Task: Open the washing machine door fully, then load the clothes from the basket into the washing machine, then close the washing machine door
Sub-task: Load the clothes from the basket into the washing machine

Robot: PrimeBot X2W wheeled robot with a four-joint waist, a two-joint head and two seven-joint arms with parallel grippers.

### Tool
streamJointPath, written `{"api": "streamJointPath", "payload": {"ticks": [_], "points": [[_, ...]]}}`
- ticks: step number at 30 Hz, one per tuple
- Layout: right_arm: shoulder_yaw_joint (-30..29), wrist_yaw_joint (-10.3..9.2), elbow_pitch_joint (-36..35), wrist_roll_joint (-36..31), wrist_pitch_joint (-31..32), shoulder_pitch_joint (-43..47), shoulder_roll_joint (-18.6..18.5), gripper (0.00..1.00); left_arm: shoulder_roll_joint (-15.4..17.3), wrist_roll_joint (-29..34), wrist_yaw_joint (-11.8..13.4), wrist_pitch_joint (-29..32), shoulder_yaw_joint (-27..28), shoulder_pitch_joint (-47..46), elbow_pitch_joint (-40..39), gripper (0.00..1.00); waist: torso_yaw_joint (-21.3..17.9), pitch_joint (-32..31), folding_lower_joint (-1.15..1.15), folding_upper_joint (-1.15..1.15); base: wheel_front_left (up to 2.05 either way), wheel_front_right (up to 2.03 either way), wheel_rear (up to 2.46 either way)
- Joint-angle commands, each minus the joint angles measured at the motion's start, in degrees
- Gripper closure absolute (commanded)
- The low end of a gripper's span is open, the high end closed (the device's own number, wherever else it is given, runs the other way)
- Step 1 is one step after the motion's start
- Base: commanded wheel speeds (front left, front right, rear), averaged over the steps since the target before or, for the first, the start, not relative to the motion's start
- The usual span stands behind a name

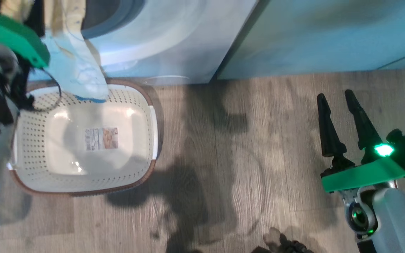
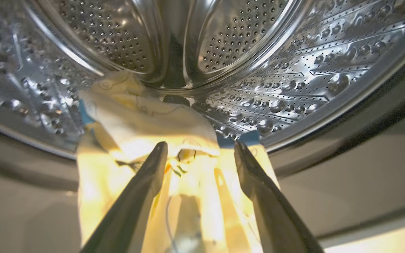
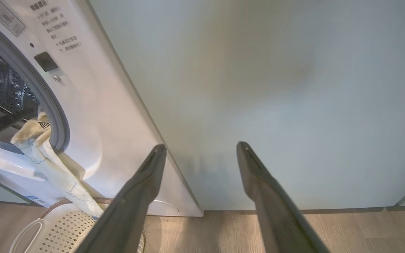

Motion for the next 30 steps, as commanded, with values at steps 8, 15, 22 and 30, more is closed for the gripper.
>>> {"api": "streamJointPath", "payload": {"ticks": [8, 15, 22, 30], "points": [[-0.2, -0.15, -1.3, -0.6, -0.4, 3.3, 0.0, 0.0, 1.7, -1.7, 2.8, -0.3, 5.1, 12.6, -10.0, 0.0, 1.3, -4.5, 0.0, 0.0, 0.0, 0.0, 0.0], [-0.9, -0.15, -1.1, -0.9, -0.4, 5.2, 0.0, 0.0, 0.4, -2.4, 6.5, -0.3, 9.6, 26.0, -19.6, 0.0, 2.2, -7.3, 0.0, 0.0, 0.0, 0.0, 0.0], [-1.4, -0.15, -1.2, -0.9, -0.4, 6.2, -0.1, 0.0, -2.1, -2.2, 9.6, -0.3, 14.7, 37.9, -29.6, 0.0, 3.0, -8.8, 0.0, 0.0, 0.0, 0.0, 0.0], [-1.3, -0.15, -1.3, -0.6, -0.4, 6.1, -0.1, 0.0, -5.7, 2.2, 12.0, -0.3, 21.6, 48.6, -37.5, 0.0, 3.0, -9.0, 0.0, 0.0, 0.0, 0.0, 0.0]]}}
